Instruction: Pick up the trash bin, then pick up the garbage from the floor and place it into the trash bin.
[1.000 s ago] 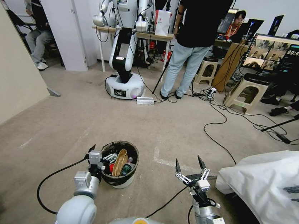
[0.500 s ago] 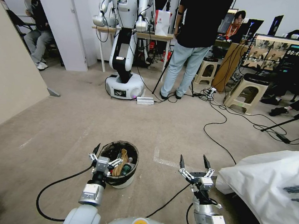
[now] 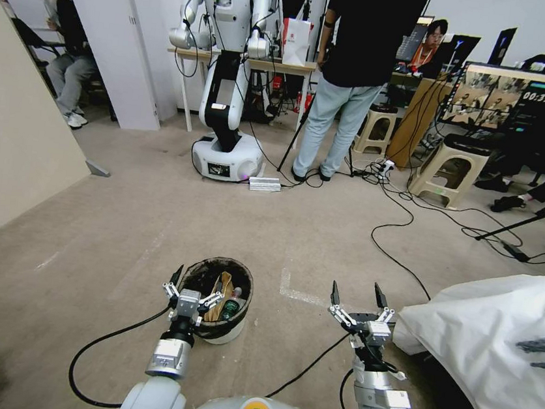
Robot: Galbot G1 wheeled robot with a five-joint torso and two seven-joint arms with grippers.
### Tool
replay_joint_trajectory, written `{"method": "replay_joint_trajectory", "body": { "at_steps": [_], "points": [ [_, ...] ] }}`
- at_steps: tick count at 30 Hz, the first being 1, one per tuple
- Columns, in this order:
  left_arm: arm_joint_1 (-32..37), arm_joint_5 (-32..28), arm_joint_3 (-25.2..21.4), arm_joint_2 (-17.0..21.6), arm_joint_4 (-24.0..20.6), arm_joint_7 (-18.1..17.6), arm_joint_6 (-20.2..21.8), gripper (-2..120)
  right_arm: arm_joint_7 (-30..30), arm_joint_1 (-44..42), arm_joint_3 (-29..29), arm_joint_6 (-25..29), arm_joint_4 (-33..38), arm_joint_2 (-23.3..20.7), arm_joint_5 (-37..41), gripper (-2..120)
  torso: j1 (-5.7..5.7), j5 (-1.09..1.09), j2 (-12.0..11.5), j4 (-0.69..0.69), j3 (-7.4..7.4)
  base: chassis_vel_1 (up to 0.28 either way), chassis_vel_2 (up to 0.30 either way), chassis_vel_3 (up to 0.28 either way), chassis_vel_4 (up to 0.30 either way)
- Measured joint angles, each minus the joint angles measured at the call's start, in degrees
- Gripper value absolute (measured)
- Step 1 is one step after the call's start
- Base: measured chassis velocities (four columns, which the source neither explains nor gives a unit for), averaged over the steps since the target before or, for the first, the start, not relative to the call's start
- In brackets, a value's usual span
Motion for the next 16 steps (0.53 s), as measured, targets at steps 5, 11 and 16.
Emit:
{"method": "replay_joint_trajectory", "body": {
  "at_steps": [5, 11, 16],
  "points": [
    [0.0, -0.1, 0.0, 0.0, 0.0, 0.0, 0.1, 100, 0.0, 0.0, 0.0, 0.0, 0.0, 0.0, 0.0, 100, 0.00, 0.00, 0.0, 0.00, 0.00, 0.000, 0.000, 0.000, 0.000],
    [0.0, -0.1, 0.0, 0.0, 0.0, 0.0, 0.1, 100, -0.1, 0.0, 0.0, 0.0, 0.0, 0.0, 0.0, 100, 0.00, 0.00, 0.0, 0.00, 0.00, 0.000, 0.000, 0.000, 0.000],
    [0.0, -0.2, 0.0, 0.0, 0.0, 0.0, 0.1, 100, -0.1, 0.0, 0.0, 0.0, 0.0, 0.0, 0.0, 100, 0.00, 0.00, 0.0, 0.00, 0.00, 0.000, 0.000, 0.000, 0.000]
  ]
}}
